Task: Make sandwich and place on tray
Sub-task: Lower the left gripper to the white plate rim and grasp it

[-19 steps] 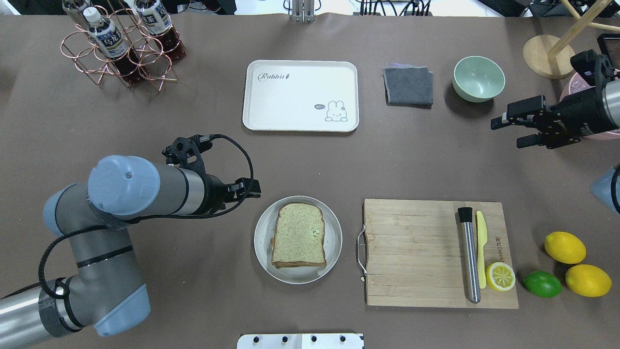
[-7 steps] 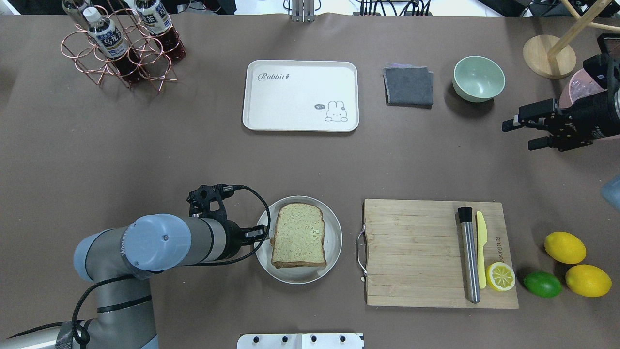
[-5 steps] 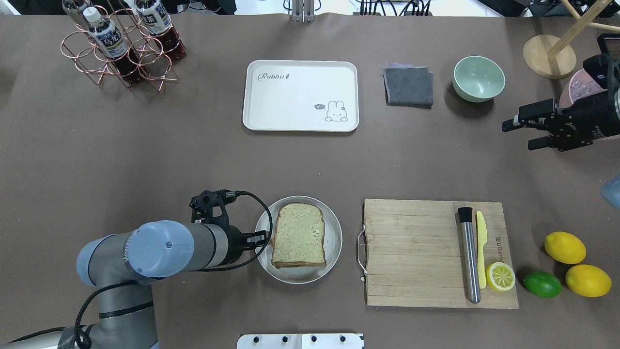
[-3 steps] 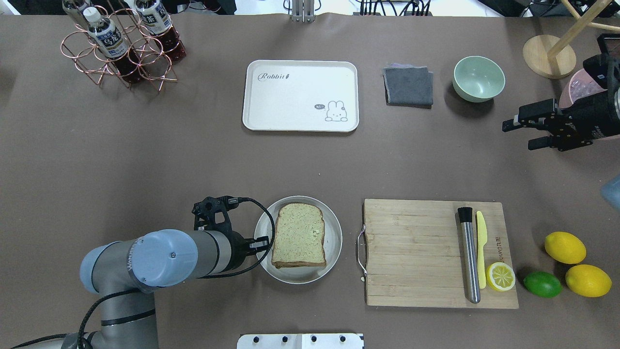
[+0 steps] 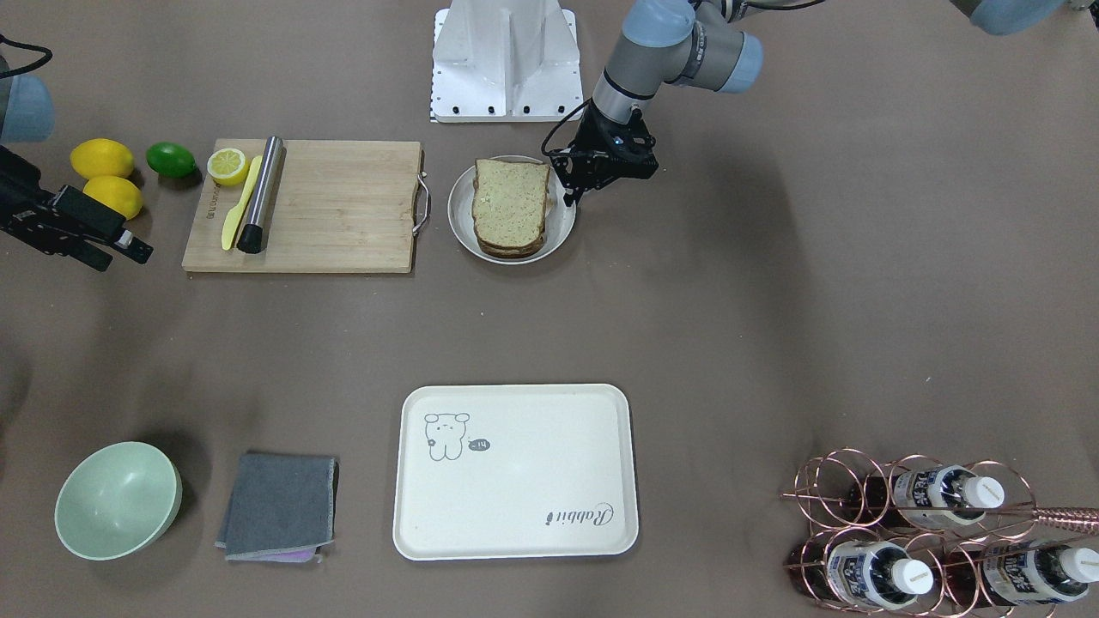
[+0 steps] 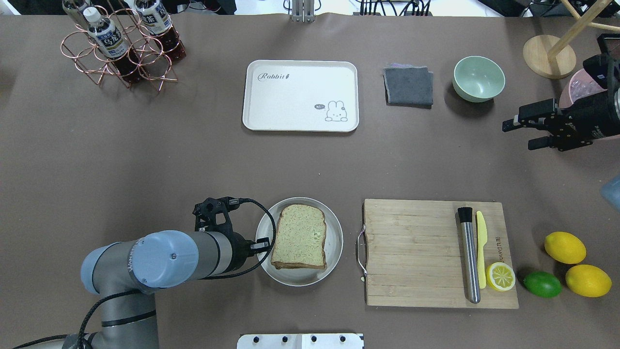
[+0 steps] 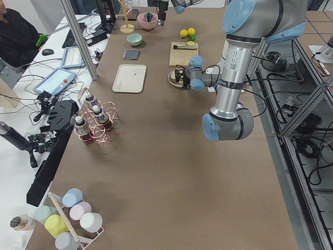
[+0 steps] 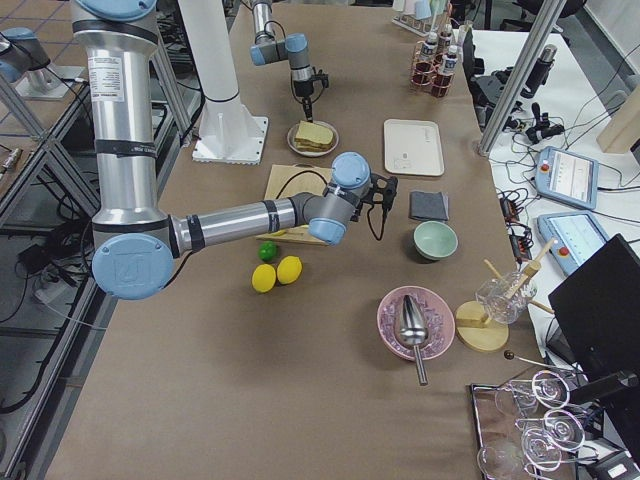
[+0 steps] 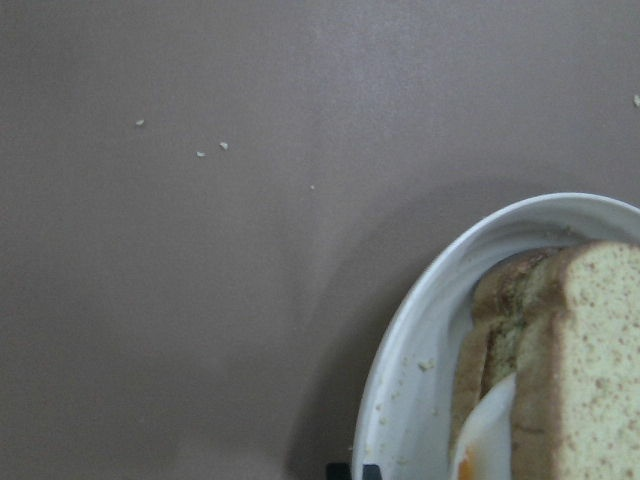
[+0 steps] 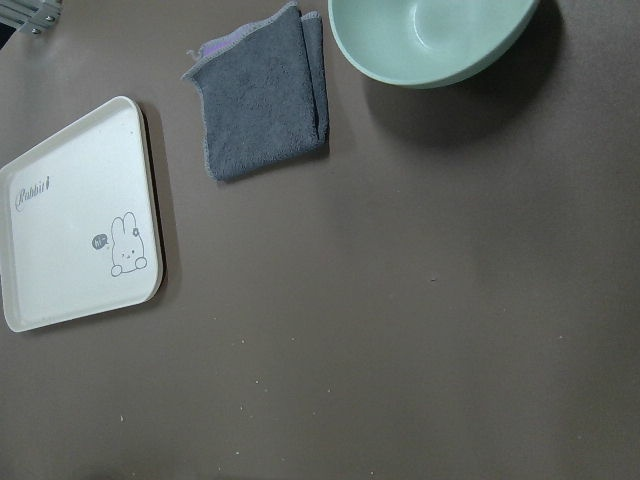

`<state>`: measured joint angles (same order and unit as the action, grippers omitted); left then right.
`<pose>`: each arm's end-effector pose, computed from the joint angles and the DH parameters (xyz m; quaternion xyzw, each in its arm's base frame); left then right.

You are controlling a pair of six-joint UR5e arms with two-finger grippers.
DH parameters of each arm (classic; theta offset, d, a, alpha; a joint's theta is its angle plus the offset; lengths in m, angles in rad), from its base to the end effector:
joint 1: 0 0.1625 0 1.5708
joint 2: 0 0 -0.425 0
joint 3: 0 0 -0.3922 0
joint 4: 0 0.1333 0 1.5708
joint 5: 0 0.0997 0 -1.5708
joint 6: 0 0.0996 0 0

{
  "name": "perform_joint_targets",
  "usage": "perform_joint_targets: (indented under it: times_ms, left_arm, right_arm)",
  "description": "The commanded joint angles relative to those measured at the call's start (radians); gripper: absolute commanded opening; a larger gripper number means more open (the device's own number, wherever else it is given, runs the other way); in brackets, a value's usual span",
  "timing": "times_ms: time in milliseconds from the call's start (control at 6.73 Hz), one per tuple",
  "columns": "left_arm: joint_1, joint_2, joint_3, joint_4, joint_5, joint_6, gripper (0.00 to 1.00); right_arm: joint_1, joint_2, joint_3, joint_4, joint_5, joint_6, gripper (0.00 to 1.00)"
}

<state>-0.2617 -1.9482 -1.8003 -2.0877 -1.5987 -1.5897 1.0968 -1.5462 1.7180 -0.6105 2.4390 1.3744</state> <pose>0.5571 -0.2843 0.2870 0.0528 0.5303 -0.1110 0.8389 -0.1761 -0.4688 0.4574 0.0098 -0.6022 0.1301 0.7876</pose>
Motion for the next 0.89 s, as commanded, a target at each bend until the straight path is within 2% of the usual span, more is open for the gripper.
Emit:
perform_joint_targets:
  times_ms: [0, 149, 297, 743]
  left_arm:
    - [-0.042, -0.005, -0.011, 0.000, -0.067, 0.001, 0.00]
    - [-0.078, 0.000, -0.031, 0.000, -0.133, 0.001, 0.00]
    - [-0.099, 0.002, -0.049, -0.005, -0.156, 0.001, 0.00]
    - [-0.145, -0.020, -0.047, -0.066, -0.162, -0.109, 0.00]
  right_arm:
    - [0.000, 0.000, 0.000, 0.000, 0.000, 0.000, 1.00]
    - [0.000, 0.000, 0.000, 0.002, 0.000, 0.000, 1.00]
    - [0.000, 0.000, 0.000, 0.002, 0.002, 0.000, 1.00]
    - [-0.002, 0.000, 0.000, 0.002, 0.000, 0.000, 1.00]
